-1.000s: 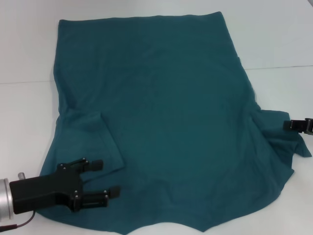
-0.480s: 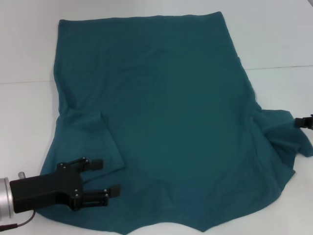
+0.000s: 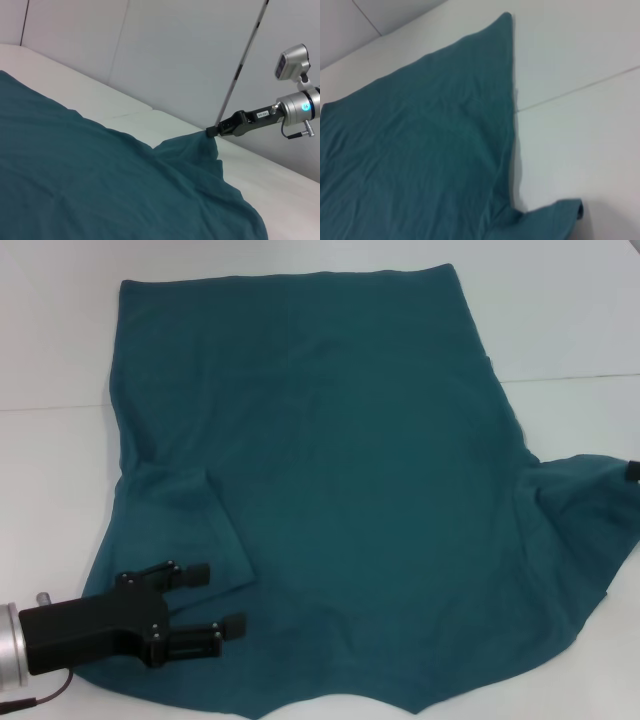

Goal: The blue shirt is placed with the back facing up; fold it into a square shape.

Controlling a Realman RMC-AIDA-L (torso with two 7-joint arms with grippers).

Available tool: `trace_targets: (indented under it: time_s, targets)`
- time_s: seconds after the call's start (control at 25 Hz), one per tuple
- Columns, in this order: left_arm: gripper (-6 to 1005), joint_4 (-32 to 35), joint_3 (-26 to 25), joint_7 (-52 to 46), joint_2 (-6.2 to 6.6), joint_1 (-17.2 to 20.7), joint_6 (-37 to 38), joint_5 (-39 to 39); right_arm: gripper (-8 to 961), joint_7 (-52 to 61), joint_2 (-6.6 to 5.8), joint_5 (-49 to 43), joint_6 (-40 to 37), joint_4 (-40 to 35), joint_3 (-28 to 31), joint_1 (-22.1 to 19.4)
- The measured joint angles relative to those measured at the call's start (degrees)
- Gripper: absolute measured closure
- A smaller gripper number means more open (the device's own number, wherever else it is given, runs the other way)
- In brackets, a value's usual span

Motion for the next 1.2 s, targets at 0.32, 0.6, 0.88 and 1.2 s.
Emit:
trace_targets:
  time_s: [0.32,0.6,0.88,1.2]
  targets:
    - [48,0.00,-0.05,-0.45,-0.30,-0.14,0.04,-0.74,954,-1.06,-0.74,2.41,-0.61,-0.90,-0.35,0.63]
    - [48,0.02,-0.06,-1.25,-0.30,-0.07,0.16,-1.43,953,-1.10,-1.37,2.59,-1.20,-1.65,-0.41,0.93]
    - [48,0.02,-0.05,-1.62,-0.30,-0.09,0.19,-1.51,939,-1.21,-1.52,2.61,-1.19,-1.65,-0.40,0.98]
    - [48,0.02,-0.05,-1.76,-0.29,-0.18,0.04,-1.51,910,-2.96,-0.81,4.06,-3.70,-1.65,-0.67,3.07]
